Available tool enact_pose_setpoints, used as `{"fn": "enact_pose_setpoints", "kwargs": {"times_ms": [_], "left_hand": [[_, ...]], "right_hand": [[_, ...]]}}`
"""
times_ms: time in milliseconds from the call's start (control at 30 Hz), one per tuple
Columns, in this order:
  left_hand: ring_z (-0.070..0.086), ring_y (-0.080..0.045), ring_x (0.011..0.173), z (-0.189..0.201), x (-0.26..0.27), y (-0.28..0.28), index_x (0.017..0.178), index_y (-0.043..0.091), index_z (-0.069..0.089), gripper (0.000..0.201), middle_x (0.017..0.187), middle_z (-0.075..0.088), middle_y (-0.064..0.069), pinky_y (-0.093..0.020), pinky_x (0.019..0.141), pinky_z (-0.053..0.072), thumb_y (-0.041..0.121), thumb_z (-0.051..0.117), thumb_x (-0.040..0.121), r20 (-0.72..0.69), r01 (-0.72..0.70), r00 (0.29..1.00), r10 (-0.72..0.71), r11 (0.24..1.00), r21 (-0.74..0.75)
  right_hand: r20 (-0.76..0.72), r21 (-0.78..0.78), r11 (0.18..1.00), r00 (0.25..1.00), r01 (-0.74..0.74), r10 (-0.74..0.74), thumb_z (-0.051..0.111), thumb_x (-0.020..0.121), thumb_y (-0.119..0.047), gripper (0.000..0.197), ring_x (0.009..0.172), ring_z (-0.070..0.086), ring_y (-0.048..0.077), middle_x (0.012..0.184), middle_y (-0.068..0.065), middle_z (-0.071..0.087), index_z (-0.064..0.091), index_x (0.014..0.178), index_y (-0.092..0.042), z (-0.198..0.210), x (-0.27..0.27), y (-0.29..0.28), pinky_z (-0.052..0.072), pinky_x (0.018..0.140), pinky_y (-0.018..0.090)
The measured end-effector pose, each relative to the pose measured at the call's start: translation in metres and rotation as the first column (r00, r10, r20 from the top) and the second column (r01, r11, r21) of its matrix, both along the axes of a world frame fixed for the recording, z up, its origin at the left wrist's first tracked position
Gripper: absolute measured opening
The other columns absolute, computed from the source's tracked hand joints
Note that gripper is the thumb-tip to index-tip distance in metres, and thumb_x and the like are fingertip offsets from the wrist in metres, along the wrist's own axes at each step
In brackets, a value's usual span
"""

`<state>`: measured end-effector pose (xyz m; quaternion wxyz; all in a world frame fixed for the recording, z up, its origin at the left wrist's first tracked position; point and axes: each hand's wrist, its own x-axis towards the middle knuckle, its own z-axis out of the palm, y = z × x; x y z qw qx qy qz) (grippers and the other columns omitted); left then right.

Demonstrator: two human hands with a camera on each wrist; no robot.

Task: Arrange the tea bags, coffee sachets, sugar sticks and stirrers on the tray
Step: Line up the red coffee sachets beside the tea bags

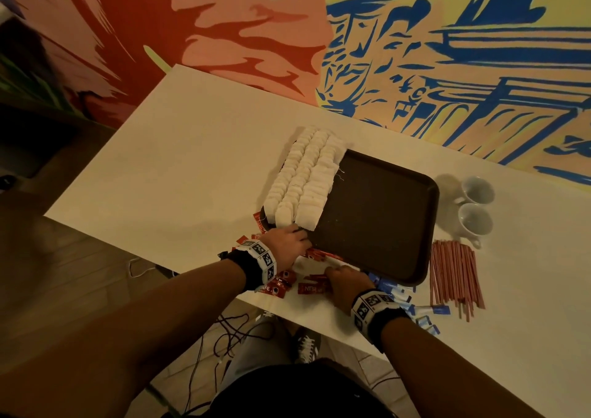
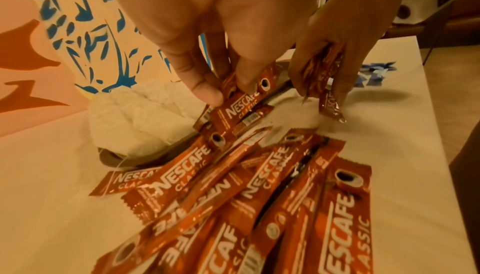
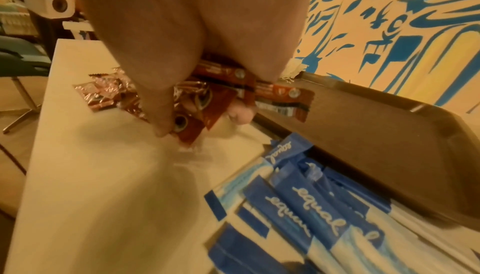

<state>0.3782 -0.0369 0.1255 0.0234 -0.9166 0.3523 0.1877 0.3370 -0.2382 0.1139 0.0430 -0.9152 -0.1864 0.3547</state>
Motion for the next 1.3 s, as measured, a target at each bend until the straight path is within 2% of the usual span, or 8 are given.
{"fn": "enact_pose_setpoints", "kwargs": {"times_ms": [300, 500, 667, 800, 967, 1100, 1200, 1300], "left_hand": [[0.055, -0.020, 0.119, 0.035, 0.022, 0.002, 0.128, 0.018, 0.066, 0.031, 0.131, 0.062, 0.001, -0.026, 0.103, 0.036, 0.024, 0.059, 0.099, 0.183, 0.108, 0.982, -0.053, 0.947, -0.304], [0.057, -0.020, 0.100, 0.076, 0.040, 0.006, 0.116, 0.018, 0.068, 0.031, 0.108, 0.067, 0.000, -0.036, 0.091, 0.045, 0.039, 0.048, 0.103, -0.045, -0.265, 0.956, 0.290, 0.786, -0.559], [0.060, -0.015, 0.081, 0.115, 0.052, 0.014, 0.097, 0.019, 0.070, 0.022, 0.085, 0.061, 0.010, -0.032, 0.076, 0.050, 0.040, 0.062, 0.096, -0.179, -0.398, 0.895, 0.409, 0.550, -0.734], [0.067, -0.006, 0.078, 0.146, 0.055, 0.014, 0.088, 0.027, 0.069, 0.009, 0.083, 0.072, 0.007, -0.024, 0.071, 0.053, 0.033, 0.067, 0.094, -0.396, -0.530, 0.830, 0.393, 0.336, -0.778], [0.059, -0.011, 0.058, 0.172, 0.054, 0.008, 0.082, 0.020, 0.071, 0.012, 0.064, 0.067, 0.001, -0.022, 0.062, 0.050, 0.020, 0.068, 0.094, -0.571, -0.624, 0.777, 0.264, 0.206, -0.754], [0.059, -0.014, 0.058, 0.177, 0.057, 0.002, 0.088, 0.008, 0.073, 0.013, 0.069, 0.068, 0.000, -0.025, 0.060, 0.050, 0.018, 0.068, 0.094, -0.668, -0.705, 0.709, 0.226, 0.195, -0.682], [0.057, -0.019, 0.060, 0.181, 0.060, -0.002, 0.092, 0.007, 0.075, 0.014, 0.073, 0.067, -0.004, -0.029, 0.061, 0.050, 0.020, 0.069, 0.094, -0.728, -0.754, 0.656, 0.199, 0.178, -0.632], [0.059, -0.027, 0.069, 0.183, 0.064, -0.003, 0.086, 0.007, 0.076, 0.014, 0.080, 0.068, -0.011, -0.028, 0.061, 0.052, 0.020, 0.071, 0.092, -0.778, -0.799, 0.601, 0.181, 0.160, -0.580]], "right_hand": [[-0.139, 0.186, 0.951, 0.965, 0.248, -0.224, 0.071, 0.085, -0.042, 0.032, 0.105, 0.066, 0.021, 0.114, -0.004, 0.069, 0.063, 0.115, -0.033, 0.033, 0.016, -0.005, 0.053, 0.096, 0.039], [-0.136, 0.387, 0.842, 0.927, 0.375, -0.350, 0.067, 0.092, -0.028, 0.005, 0.078, 0.063, 0.011, 0.084, -0.009, 0.065, 0.062, 0.092, -0.029, 0.063, 0.028, -0.015, 0.049, 0.073, 0.026], [-0.229, 0.593, 0.550, 0.778, 0.588, -0.584, 0.068, 0.094, -0.020, 0.036, 0.098, 0.065, 0.014, 0.108, -0.008, 0.067, 0.055, 0.126, -0.029, 0.083, 0.040, -0.025, 0.053, 0.092, 0.031], [-0.445, 0.689, 0.211, 0.635, 0.693, -0.632, 0.060, 0.094, 0.000, 0.035, 0.073, 0.062, 0.023, 0.084, 0.005, 0.068, 0.057, 0.120, -0.023, 0.096, 0.054, -0.020, 0.051, 0.068, 0.038], [-0.601, 0.668, -0.030, 0.516, 0.743, -0.611, 0.051, 0.097, -0.001, 0.014, 0.058, 0.048, 0.013, 0.077, 0.004, 0.058, 0.059, 0.096, -0.012, 0.132, 0.070, -0.001, 0.038, 0.049, 0.027], [-0.674, 0.654, -0.200, 0.441, 0.730, -0.593, 0.060, 0.097, -0.016, 0.010, 0.051, 0.038, 0.010, 0.073, 0.004, 0.049, 0.056, 0.089, -0.012, 0.147, 0.085, 0.015, 0.027, 0.044, 0.024], [-0.704, 0.660, -0.316, 0.415, 0.682, -0.577, 0.071, 0.090, -0.047, 0.040, 0.054, 0.044, 0.015, 0.070, 0.003, 0.053, 0.063, 0.090, -0.008, 0.155, 0.091, 0.026, 0.035, 0.048, 0.026], [-0.747, 0.641, -0.383, 0.429, 0.665, -0.508, 0.072, 0.078, -0.070, 0.081, 0.087, 0.071, 0.038, 0.101, 0.017, 0.074, 0.069, 0.114, 0.002, 0.157, 0.094, 0.034, 0.057, 0.081, 0.045]]}}
